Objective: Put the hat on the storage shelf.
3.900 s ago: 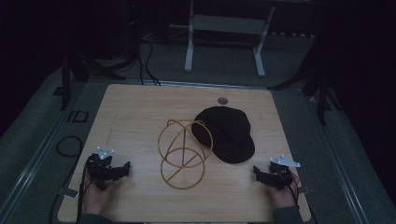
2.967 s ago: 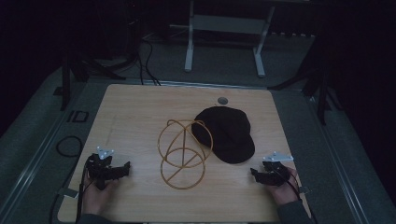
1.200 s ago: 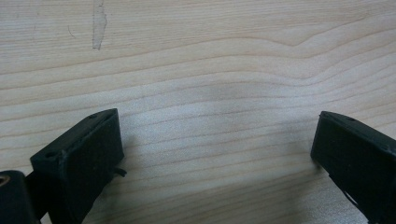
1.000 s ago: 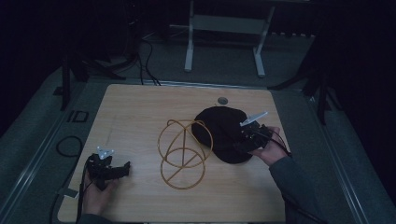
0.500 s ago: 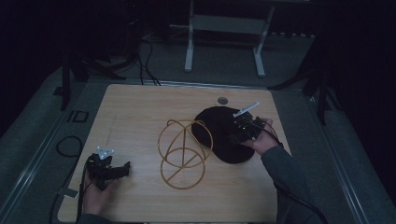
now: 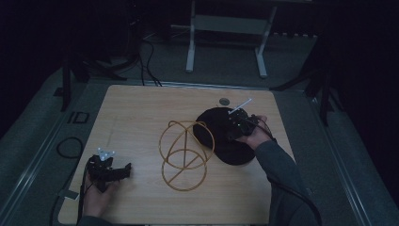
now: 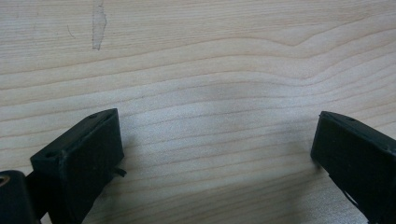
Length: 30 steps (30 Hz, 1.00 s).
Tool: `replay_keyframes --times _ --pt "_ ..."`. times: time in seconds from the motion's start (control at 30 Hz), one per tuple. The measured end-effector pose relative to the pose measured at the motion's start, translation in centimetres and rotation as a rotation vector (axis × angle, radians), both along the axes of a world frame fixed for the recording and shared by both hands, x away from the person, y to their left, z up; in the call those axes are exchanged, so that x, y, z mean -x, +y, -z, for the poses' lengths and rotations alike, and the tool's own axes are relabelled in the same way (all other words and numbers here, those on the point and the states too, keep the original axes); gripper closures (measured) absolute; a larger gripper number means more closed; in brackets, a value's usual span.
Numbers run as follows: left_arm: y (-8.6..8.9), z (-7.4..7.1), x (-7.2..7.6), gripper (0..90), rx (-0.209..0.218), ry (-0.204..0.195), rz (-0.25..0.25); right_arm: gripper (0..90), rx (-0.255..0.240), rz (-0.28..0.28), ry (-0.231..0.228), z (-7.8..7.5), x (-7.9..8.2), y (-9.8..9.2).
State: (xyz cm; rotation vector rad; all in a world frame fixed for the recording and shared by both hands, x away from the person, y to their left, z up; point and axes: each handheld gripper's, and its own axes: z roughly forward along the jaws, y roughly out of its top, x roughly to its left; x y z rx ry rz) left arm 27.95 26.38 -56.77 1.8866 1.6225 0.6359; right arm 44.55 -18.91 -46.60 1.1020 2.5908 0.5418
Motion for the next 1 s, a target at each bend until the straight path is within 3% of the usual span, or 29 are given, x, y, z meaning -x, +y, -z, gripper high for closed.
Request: replay_keyframes --times 0.23,0.33,0.73,0.9,1.0 --pt "0.0 0.0 0.0 1.8 0.000 0.000 0.000 10.6 0.031 0.004 0.043 1.1 -0.6 0.2" --pt "0.0 0.0 0.0 1.8 0.000 0.000 0.000 16.0 0.032 0.012 0.058 1.5 -0.7 0.1" --pt "0.0 0.0 0.0 1.8 0.000 0.000 0.000 73.1 0.023 0.006 0.134 1.1 -1.3 0.3" --pt "0.0 0.0 0.0 1.8 0.000 0.000 0.000 83.6 0.043 -0.019 0.164 0.7 -1.4 0.6" --pt "0.0 0.0 0.0 1.8 0.000 0.000 0.000 84.7 0.061 -0.039 0.174 0.3 -1.4 0.6"
